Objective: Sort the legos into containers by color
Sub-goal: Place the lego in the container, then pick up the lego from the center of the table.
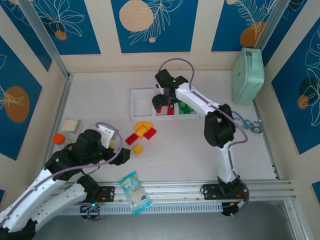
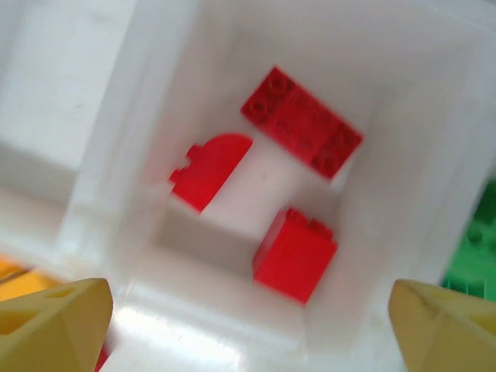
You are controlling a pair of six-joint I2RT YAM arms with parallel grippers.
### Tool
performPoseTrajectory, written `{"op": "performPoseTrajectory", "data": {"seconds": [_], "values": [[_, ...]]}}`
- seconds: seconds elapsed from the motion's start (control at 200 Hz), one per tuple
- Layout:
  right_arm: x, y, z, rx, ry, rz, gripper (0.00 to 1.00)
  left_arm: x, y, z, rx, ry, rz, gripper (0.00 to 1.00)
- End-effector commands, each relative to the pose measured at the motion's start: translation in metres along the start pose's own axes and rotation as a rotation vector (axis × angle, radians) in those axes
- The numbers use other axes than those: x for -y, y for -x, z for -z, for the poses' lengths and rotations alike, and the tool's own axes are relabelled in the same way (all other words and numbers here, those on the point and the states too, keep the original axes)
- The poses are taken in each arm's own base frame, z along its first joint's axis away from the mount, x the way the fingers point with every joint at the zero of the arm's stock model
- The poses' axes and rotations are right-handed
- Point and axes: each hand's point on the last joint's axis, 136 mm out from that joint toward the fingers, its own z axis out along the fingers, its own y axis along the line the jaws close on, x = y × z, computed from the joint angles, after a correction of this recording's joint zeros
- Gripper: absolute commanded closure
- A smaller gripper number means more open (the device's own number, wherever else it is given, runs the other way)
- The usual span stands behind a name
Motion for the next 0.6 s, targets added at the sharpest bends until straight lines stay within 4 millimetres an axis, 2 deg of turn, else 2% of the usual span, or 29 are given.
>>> {"op": "performPoseTrajectory", "data": {"seconds": [0.0,0.14,0.265,0.43,0.595], "values": [[-0.010,0.005,0.050,0.106,0.108,-0.062,0.03,-0.006,-0.002,-0.006,-0.034,0.040,0.022,0.01],[-0.007,-0.016,0.085,0.192,0.137,-0.056,0.01,-0.014,-0.008,-0.019,-0.105,0.088,0.031,0.01],[0.005,-0.042,0.109,0.267,0.157,-0.077,0.01,-0.023,-0.016,-0.037,-0.202,0.154,0.036,0.01],[0.026,-0.082,0.121,0.316,0.195,-0.152,0.01,-0.029,-0.020,-0.069,-0.307,0.199,0.037,0.01],[0.046,-0.116,0.117,0.324,0.199,-0.223,0.01,-0.038,-0.012,-0.097,-0.390,0.262,-0.029,0.00]]}}
